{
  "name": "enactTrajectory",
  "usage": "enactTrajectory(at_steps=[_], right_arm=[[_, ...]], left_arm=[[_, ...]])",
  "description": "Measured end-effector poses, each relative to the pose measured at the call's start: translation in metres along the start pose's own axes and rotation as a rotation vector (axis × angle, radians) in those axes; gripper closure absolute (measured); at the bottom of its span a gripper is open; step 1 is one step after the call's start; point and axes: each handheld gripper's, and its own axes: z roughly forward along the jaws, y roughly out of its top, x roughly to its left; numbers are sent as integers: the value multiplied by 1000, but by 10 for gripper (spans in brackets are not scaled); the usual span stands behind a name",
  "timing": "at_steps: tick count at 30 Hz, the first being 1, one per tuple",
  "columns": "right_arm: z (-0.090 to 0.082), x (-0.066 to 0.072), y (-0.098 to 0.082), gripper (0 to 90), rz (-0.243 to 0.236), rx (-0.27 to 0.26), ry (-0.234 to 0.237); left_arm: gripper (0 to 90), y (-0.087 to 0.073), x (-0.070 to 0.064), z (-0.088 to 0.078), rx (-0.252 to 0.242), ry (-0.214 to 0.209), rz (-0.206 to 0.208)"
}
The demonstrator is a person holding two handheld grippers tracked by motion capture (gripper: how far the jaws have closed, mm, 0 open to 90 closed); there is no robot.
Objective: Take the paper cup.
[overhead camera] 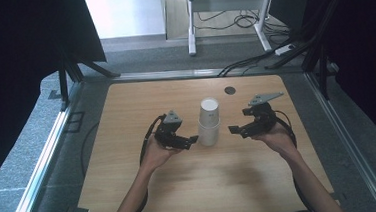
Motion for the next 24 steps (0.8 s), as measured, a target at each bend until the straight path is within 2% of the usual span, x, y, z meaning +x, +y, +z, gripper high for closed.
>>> enactTrajectory(at_steps=[5,10,20,24], right_arm=[[4,2,7,39,-3,-7,16],[7,4,15,39,-11,-11,25],[13,9,32,67,-40,-9,35],[18,10,38,84,-42,-2,42]], left_arm=[[110,4,0,9,4,-12,10],[111,10,-2,14,10,-15,36],[130,19,-7,28,9,-29,55],[137,22,-8,34,0,-43,49]])
